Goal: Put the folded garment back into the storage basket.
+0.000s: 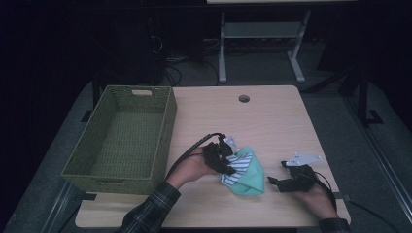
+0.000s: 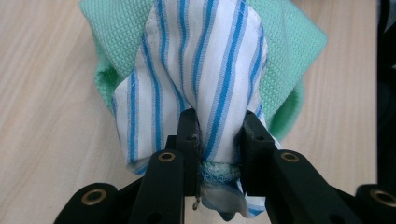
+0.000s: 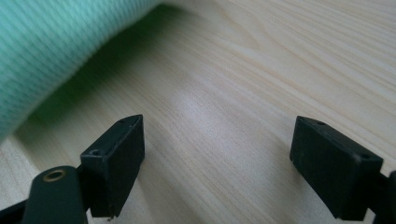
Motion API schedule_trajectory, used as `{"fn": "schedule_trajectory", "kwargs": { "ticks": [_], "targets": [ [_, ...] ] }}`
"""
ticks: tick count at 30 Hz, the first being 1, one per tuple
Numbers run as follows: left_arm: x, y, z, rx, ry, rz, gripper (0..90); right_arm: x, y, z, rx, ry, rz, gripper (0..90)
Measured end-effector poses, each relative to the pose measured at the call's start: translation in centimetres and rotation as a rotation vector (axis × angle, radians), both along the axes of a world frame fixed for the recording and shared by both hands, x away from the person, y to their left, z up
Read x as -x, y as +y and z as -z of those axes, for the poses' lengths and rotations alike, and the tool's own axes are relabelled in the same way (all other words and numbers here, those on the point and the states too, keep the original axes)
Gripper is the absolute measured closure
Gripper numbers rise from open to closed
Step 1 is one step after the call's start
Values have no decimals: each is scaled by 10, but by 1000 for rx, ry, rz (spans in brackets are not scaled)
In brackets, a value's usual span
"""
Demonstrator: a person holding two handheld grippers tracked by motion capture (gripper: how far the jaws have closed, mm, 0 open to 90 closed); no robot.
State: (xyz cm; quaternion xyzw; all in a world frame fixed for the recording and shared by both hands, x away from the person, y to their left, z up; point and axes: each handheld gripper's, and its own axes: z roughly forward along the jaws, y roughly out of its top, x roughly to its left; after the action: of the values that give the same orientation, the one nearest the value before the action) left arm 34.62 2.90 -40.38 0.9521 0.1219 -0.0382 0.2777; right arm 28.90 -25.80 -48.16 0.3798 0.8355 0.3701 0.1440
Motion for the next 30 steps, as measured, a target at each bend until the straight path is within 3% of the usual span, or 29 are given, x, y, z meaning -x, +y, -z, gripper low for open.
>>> {"fn": "schedule_trajectory", "kwargs": {
  "ticks": [10, 16, 30],
  "targets": [
    [-4, 10, -21, 15, -4, -13, 728, 0, 0, 0, 3, -1, -2, 172],
    [-4, 14, -34, 9, -22, -3, 728, 0, 0, 0, 3, 0, -2, 170],
    [-8, 29, -63, 2, -44, -34, 727, 0, 0, 0, 3, 1, 0, 168]
  ]
}}
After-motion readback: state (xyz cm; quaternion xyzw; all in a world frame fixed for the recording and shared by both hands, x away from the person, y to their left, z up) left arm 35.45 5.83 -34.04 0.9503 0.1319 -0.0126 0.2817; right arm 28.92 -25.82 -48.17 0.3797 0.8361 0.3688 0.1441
